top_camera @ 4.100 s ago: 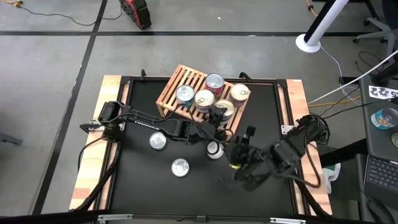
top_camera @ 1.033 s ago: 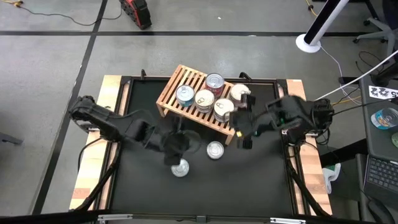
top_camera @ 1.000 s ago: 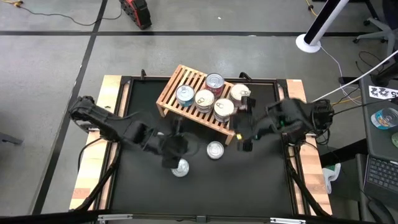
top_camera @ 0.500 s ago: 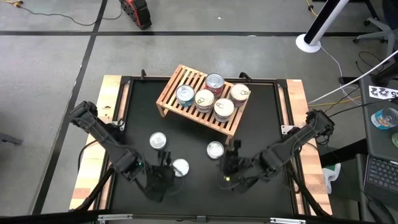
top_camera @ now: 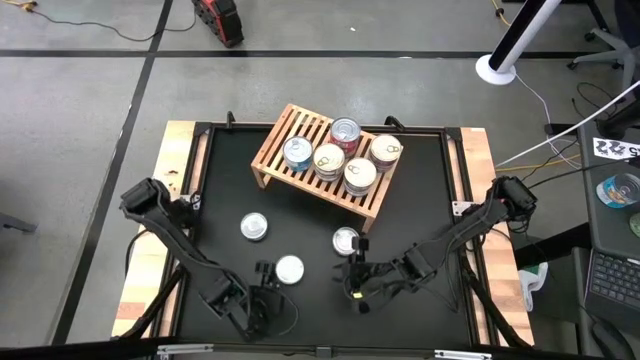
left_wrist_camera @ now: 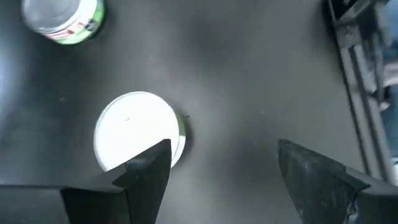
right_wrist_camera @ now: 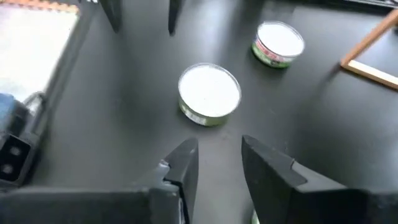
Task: Stack canned seafood by type on shelf
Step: Put the green tuna can on the shelf
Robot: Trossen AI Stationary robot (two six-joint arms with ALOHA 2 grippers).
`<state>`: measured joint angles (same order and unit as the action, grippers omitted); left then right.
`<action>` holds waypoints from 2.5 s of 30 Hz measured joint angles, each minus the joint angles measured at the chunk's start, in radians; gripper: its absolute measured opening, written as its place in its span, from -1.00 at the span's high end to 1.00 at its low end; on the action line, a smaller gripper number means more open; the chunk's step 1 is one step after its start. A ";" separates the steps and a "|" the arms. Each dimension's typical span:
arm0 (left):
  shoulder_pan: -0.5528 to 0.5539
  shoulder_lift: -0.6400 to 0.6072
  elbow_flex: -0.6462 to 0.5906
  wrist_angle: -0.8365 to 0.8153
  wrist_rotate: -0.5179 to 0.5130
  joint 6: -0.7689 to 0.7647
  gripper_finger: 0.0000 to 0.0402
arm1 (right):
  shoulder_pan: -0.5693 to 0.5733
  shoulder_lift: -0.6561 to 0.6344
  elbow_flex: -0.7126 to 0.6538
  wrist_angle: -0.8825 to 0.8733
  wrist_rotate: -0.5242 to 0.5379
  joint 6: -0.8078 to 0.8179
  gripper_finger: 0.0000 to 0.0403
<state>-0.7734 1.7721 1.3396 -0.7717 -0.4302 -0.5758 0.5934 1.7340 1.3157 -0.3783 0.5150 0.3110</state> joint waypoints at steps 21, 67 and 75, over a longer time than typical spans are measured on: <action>0.053 0.200 -0.007 0.050 -0.111 0.076 -0.14 | -0.018 0.122 -0.012 0.224 -0.143 -0.350 -0.28; 0.112 0.243 0.005 0.090 -0.132 0.027 0.98 | -0.018 0.237 -0.012 0.227 -0.052 -0.525 -0.31; 0.127 0.245 0.055 0.110 -0.095 0.015 0.99 | -0.018 0.236 -0.012 0.227 -0.052 -0.526 -0.31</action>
<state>-0.6467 2.0174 1.3941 -0.6622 -0.5257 -0.5609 0.5753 1.9701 1.3035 -0.1513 0.4633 -0.2151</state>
